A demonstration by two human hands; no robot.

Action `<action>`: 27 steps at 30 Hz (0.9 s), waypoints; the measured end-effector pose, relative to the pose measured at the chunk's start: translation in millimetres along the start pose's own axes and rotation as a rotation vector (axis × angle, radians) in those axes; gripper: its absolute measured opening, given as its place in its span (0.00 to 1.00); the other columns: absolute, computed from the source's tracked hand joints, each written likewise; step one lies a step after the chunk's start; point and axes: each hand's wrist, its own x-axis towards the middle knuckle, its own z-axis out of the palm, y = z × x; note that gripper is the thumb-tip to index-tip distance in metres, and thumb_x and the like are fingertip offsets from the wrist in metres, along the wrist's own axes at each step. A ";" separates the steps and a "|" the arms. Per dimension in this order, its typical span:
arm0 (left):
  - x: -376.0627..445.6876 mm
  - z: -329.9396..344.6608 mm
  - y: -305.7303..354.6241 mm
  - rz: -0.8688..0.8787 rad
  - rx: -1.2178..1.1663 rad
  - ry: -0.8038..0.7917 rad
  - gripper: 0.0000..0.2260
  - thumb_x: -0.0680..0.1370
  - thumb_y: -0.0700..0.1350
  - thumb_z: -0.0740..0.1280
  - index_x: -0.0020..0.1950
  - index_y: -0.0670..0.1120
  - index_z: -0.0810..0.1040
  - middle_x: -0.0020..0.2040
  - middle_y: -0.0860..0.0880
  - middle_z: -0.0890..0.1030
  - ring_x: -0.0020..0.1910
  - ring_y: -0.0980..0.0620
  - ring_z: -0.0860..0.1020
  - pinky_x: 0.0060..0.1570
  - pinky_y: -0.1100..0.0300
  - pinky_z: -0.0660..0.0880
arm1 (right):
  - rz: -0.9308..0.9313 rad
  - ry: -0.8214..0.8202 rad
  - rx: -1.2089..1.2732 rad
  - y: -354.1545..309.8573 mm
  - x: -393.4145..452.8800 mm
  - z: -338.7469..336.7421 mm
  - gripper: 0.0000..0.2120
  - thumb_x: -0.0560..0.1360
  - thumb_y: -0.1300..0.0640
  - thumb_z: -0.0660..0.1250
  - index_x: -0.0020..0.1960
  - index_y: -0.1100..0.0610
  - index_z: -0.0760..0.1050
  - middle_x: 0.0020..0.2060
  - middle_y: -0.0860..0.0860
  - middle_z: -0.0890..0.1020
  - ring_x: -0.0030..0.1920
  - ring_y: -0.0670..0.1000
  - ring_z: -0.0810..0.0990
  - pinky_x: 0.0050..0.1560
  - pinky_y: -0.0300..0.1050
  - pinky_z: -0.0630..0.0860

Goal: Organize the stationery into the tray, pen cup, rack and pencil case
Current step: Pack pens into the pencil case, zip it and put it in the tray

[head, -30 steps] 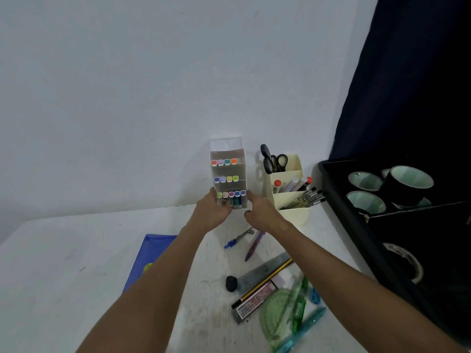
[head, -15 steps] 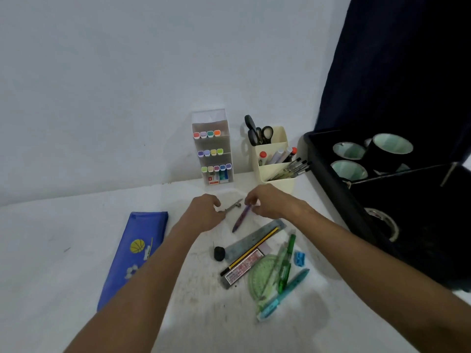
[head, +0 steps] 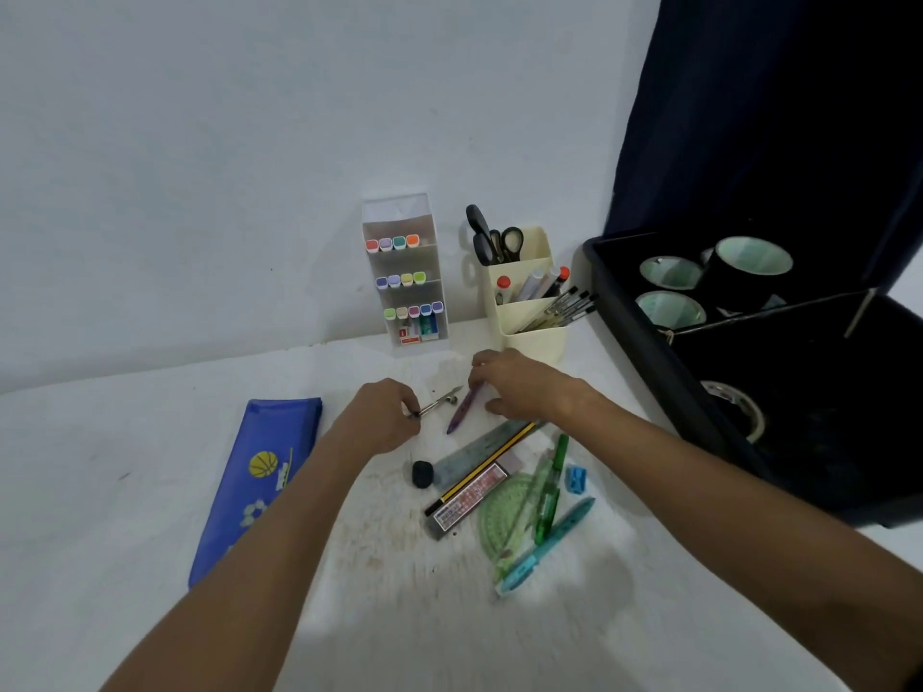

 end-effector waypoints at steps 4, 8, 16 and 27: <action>-6.5 2.4 9.1 0.009 0.003 0.076 0.17 0.76 0.47 0.68 0.64 0.46 0.75 0.61 0.44 0.76 0.59 0.46 0.74 0.58 0.56 0.71 | 0.005 0.019 0.016 -4.3 -1.9 -0.1 0.17 0.76 0.65 0.63 0.64 0.56 0.72 0.59 0.55 0.77 0.58 0.56 0.74 0.58 0.52 0.73; -17.3 7.6 23.9 0.059 -0.035 0.156 0.17 0.76 0.46 0.67 0.65 0.46 0.75 0.60 0.43 0.75 0.58 0.45 0.75 0.56 0.56 0.72 | -0.021 0.026 -0.017 -5.5 -8.4 2.9 0.12 0.76 0.63 0.64 0.58 0.54 0.78 0.55 0.54 0.78 0.55 0.54 0.76 0.55 0.51 0.76; -46.8 21.2 39.0 0.133 -0.018 0.083 0.14 0.76 0.46 0.66 0.61 0.45 0.78 0.57 0.43 0.75 0.53 0.45 0.77 0.54 0.56 0.73 | 0.068 0.079 0.064 0.8 -42.3 17.6 0.16 0.78 0.56 0.62 0.66 0.52 0.73 0.60 0.53 0.75 0.59 0.54 0.75 0.58 0.49 0.74; -60.7 32.1 47.6 0.028 0.221 -0.056 0.09 0.77 0.50 0.63 0.52 0.48 0.79 0.48 0.50 0.81 0.47 0.49 0.76 0.58 0.51 0.64 | 0.131 0.145 0.167 6.3 -73.0 34.4 0.10 0.75 0.55 0.65 0.55 0.53 0.81 0.51 0.52 0.75 0.51 0.53 0.77 0.47 0.42 0.71</action>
